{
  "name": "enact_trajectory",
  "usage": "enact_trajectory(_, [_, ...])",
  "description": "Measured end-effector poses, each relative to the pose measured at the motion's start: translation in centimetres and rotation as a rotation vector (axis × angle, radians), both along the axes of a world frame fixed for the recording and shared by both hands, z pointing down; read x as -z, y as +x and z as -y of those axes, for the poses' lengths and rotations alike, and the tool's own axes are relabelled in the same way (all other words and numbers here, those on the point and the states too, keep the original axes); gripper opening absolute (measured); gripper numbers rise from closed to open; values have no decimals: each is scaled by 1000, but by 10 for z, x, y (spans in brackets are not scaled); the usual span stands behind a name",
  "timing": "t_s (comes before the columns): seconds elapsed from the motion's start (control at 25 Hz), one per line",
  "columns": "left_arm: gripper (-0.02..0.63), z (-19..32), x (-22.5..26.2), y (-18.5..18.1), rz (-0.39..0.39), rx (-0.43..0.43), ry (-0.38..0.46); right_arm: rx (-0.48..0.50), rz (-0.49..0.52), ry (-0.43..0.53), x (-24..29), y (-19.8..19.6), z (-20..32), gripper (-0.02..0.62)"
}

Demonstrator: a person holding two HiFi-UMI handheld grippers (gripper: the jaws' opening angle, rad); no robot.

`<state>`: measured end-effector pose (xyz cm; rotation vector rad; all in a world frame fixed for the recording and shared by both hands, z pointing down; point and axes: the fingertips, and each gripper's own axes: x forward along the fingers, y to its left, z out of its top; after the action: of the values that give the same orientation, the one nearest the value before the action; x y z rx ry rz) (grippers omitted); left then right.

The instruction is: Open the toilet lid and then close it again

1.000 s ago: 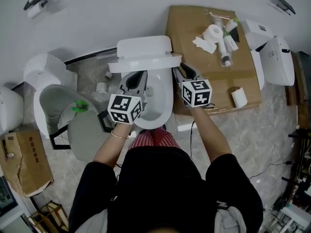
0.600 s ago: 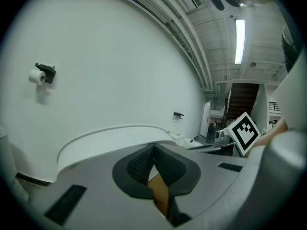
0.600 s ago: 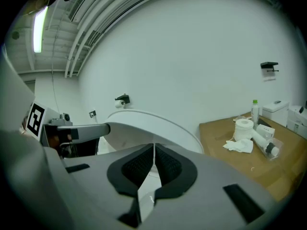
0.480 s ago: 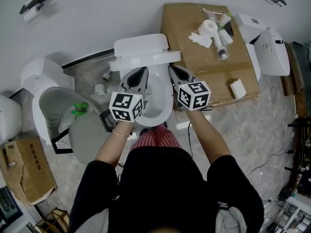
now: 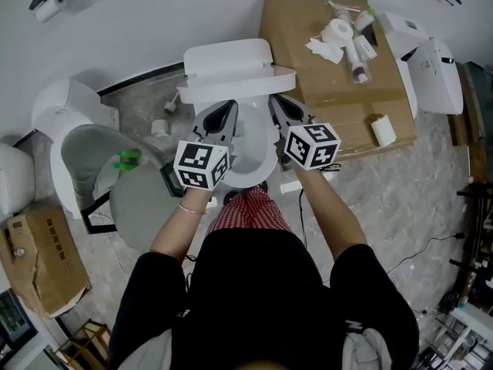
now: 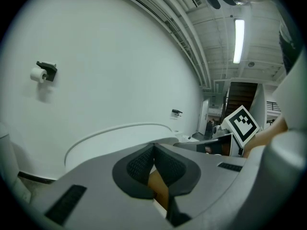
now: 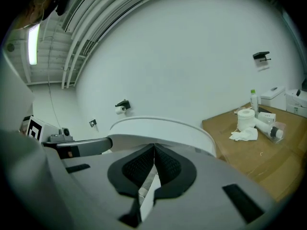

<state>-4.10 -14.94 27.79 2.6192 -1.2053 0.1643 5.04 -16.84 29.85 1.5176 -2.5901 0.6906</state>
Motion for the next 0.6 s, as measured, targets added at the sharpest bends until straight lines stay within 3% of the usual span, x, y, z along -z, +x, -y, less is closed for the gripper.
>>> enact_trajectory(0.6, [5,-9,-15,-5,-14,-5,-27,-17,13,1,-3,-6,-9,21])
